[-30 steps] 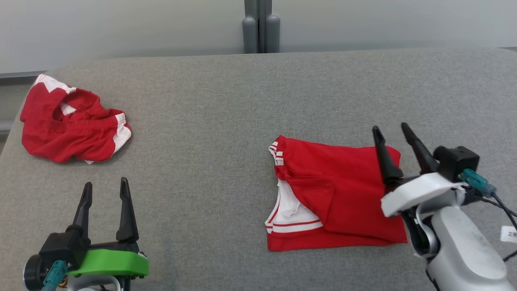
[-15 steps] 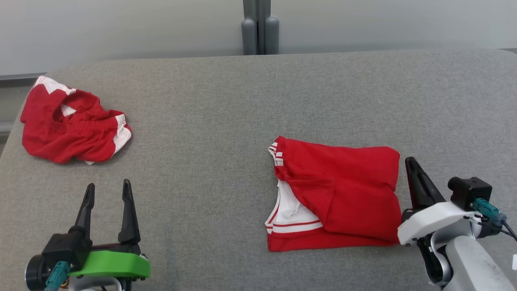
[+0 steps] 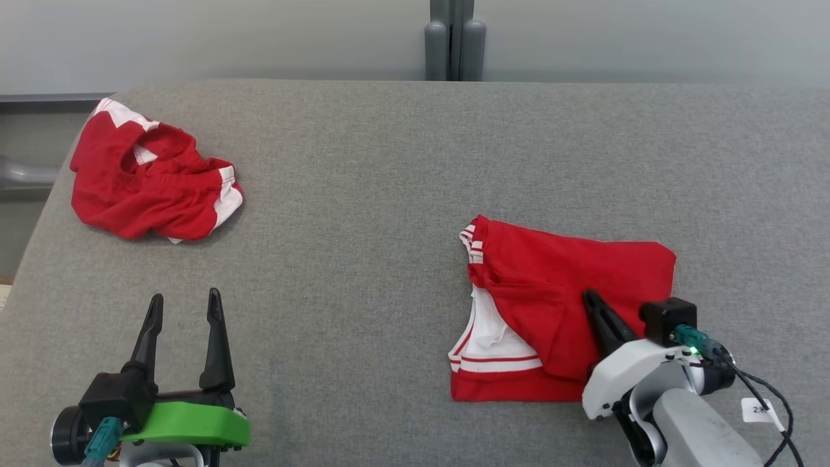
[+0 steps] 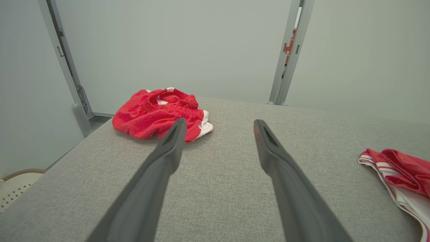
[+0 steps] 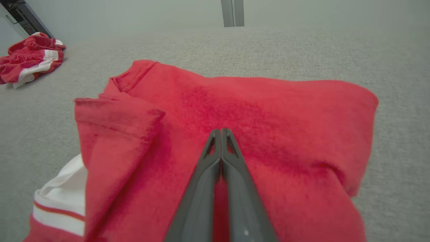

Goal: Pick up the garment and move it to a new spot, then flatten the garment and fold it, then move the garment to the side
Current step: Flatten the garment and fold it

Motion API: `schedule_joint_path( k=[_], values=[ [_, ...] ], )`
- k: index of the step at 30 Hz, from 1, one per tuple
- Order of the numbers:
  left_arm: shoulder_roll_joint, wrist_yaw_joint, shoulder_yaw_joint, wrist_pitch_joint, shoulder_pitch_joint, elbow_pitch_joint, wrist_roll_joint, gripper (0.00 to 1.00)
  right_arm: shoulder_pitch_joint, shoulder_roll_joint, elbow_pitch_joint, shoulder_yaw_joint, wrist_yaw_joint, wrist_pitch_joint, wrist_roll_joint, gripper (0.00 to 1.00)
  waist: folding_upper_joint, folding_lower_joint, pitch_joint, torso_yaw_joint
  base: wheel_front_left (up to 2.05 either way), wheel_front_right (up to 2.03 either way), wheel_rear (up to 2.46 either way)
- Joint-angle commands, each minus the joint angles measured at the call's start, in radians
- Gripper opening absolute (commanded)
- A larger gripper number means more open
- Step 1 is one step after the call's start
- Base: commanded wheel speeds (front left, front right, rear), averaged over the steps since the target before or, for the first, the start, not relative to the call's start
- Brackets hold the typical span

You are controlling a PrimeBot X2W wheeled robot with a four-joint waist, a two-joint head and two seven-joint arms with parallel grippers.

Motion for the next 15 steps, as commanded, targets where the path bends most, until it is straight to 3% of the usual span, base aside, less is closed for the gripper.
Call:
schedule_joint_path(
  k=[1, 12, 15],
  values=[
    [0.002, 0.002, 0.001, 0.000, -0.010, 0.000, 0.002, 1.00, -0.014, 0.010, 0.007, 0.013, -0.001, -0.003, 0.001, 0.00, 0.0000, 0.0000, 0.005, 0.008, 0.00, 0.00, 0.00],
    [0.002, 0.006, -0.009, 0.000, -0.020, 0.011, -0.009, 1.00, -0.006, 0.090, -0.006, 0.252, -0.001, -0.003, 0.058, 0.00, 0.0000, 0.0000, 0.014, 0.021, 0.00, 0.00, 0.00],
    [0.002, 0.007, -0.008, 0.000, -0.021, 0.012, -0.009, 1.00, 0.001, 0.092, -0.028, 0.264, -0.002, -0.003, 0.082, 0.00, 0.0000, 0.0000, 0.011, 0.011, 0.00, 0.00, 0.00]
  ],
)
